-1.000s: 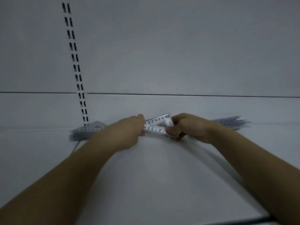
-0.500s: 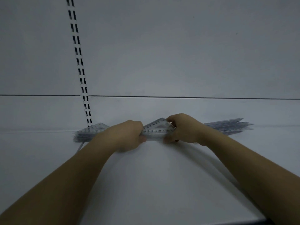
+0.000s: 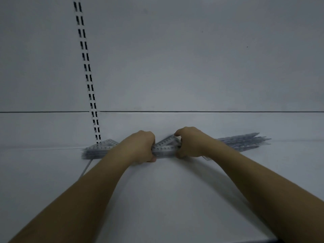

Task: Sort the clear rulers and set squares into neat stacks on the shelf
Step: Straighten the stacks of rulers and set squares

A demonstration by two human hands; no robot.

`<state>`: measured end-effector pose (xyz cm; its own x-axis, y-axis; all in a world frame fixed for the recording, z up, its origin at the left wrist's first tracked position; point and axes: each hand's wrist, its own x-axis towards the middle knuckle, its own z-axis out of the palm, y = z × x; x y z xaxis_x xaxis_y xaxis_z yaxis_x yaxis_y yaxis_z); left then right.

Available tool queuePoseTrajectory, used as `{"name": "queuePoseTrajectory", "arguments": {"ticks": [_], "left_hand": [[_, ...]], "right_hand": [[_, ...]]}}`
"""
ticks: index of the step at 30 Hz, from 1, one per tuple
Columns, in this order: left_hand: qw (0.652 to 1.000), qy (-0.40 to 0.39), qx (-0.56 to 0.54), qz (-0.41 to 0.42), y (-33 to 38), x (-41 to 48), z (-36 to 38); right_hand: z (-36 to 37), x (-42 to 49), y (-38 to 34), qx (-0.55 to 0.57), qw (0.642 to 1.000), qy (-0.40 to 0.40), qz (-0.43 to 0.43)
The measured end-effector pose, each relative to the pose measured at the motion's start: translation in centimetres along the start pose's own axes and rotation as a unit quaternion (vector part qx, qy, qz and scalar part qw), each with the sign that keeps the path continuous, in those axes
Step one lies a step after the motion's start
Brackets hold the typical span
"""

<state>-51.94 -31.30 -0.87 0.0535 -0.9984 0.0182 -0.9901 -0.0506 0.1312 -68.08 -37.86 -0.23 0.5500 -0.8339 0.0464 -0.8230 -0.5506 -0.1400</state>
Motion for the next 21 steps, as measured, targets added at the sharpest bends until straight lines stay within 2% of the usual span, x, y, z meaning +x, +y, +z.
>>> {"name": "queuePoseTrajectory", "arguments": {"ticks": [6,10,14,21], "left_hand": [[0.999,0.038,0.026,-0.001,0.25,0.5,0.52],[1.0,0.013,0.0,-0.004,-0.05,0.34,0.26],[0.999,-0.005,-0.03,-0.009,-0.14,-0.05,-0.26],[0.997,0.04,-0.057,-0.026,-0.21,0.25,0.04]], "right_hand": [[0.18,0.4,-0.2,-0.004,1.0,-0.012,0.009],[-0.26,-0.22,0.18,0.027,0.999,-0.031,0.016],[0.03,-0.52,0.6,0.045,0.999,-0.016,0.016],[0.72,-0.13,0.68,0.04,0.999,0.018,0.016]]}}
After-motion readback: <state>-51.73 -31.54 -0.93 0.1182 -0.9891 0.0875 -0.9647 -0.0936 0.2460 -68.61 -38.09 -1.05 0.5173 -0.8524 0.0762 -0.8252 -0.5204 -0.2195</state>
